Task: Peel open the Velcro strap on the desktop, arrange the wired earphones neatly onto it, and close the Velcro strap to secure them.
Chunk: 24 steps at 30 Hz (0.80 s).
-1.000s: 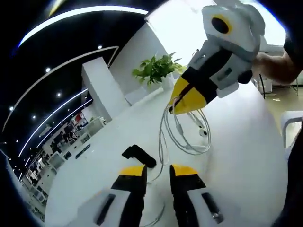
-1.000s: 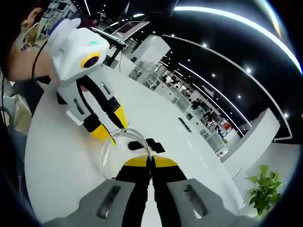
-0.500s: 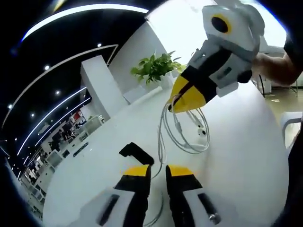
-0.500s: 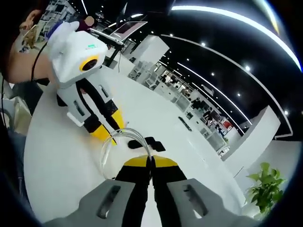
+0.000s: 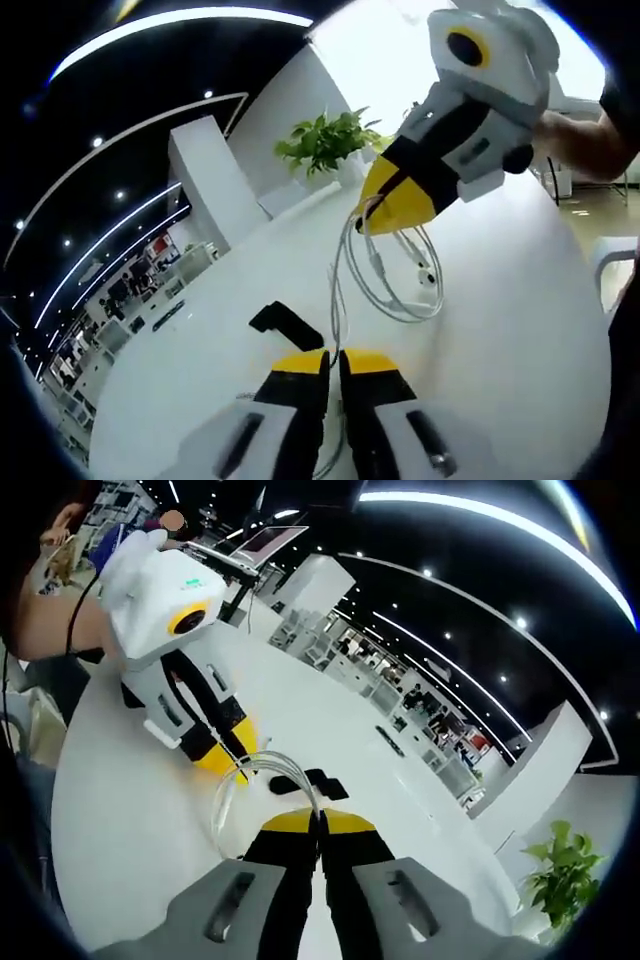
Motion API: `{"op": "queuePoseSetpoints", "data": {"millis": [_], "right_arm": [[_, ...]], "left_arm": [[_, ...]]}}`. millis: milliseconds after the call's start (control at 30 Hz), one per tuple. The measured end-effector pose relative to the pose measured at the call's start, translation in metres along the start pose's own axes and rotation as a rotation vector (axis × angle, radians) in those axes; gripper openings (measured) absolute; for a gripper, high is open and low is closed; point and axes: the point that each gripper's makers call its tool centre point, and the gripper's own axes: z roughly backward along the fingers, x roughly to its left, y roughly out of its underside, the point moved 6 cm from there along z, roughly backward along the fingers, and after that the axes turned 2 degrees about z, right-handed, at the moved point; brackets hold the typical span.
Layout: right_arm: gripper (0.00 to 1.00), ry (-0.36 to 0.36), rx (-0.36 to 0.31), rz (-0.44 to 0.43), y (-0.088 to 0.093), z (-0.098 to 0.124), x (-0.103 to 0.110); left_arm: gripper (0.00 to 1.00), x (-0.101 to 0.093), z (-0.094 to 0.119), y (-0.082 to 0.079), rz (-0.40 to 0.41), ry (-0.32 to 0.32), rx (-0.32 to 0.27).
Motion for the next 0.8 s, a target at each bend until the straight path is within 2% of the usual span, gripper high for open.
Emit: {"op": "queuePoseSetpoints", "data": {"millis": [400, 533, 800], "right_arm": [[0.04, 0.005, 0.007, -0.006, 0.002, -0.001, -0.002], [0.04, 0.015, 0.015, -0.024, 0.006, -0.001, -0.006], [0.04, 0.046, 0.028, -0.055, 0.016, 0.003, -0.019]], "left_arm": [[0.06, 0.003, 0.001, -0.001, 0.03, -0.013, -0.014], [0.06, 0.008, 0.007, 0.0, 0.059, -0.039, -0.028], [0.06, 0.021, 0.021, 0.006, 0.052, -0.128, -0.017]]}}
